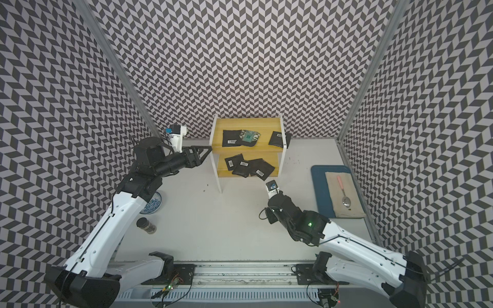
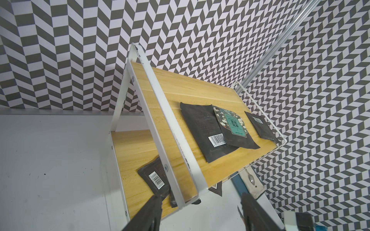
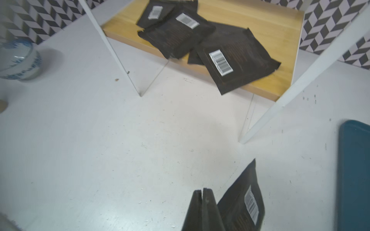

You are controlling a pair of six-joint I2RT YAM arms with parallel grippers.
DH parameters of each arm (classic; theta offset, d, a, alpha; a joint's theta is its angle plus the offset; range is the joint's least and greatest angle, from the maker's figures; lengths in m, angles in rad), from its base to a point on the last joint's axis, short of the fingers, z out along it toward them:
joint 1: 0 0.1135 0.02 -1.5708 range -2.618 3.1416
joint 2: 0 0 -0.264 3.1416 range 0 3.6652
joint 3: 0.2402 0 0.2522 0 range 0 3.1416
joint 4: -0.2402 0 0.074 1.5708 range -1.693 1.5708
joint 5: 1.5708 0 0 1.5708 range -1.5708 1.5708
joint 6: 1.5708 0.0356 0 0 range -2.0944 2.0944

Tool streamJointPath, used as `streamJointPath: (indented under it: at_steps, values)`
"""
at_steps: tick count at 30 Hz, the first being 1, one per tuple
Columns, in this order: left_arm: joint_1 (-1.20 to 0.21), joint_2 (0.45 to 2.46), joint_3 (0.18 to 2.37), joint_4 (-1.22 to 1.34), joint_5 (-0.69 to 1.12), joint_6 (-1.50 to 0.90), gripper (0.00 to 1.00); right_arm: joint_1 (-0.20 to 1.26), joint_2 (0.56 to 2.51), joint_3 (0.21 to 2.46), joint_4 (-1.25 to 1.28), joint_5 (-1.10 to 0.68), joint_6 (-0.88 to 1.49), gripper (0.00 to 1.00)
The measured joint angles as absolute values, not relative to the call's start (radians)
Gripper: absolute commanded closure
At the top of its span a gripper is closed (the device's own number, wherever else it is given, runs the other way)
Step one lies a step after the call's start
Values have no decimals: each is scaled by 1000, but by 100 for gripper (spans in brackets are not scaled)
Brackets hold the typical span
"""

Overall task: Remove the tea bags from the shelf
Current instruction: Place the tea bag at the center of the board.

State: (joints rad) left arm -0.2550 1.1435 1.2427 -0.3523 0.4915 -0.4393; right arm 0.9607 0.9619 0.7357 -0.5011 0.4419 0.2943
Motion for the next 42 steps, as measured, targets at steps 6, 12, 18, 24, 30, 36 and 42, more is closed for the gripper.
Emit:
streamJointPath:
  at_steps: [6, 12, 18, 24, 30, 36, 42]
  values:
    - [-255, 1129, 1224, -353, 492, -440, 33, 917, 1043, 657, -376, 472, 340, 100]
    - [-255, 1126, 1203, -356, 492, -439, 33, 806, 1169, 653, -323, 458, 395, 100]
    - [-255, 1119, 1203, -356, 492, -439, 34, 738, 1213, 580, -239, 411, 528, 100]
    - [-255, 1119, 1202, -357, 492, -439, 34, 707, 1255, 545, -167, 377, 630, 100]
    - [-255, 1119, 1191, -356, 492, -439, 34, 692, 1311, 545, -102, 331, 738, 100]
    - [-255, 1119, 1185, -360, 492, -438, 33, 690, 1325, 545, -66, 320, 788, 95]
    - [-255, 1120, 1186, -361, 492, -437, 33, 683, 1349, 574, -52, 319, 793, 65]
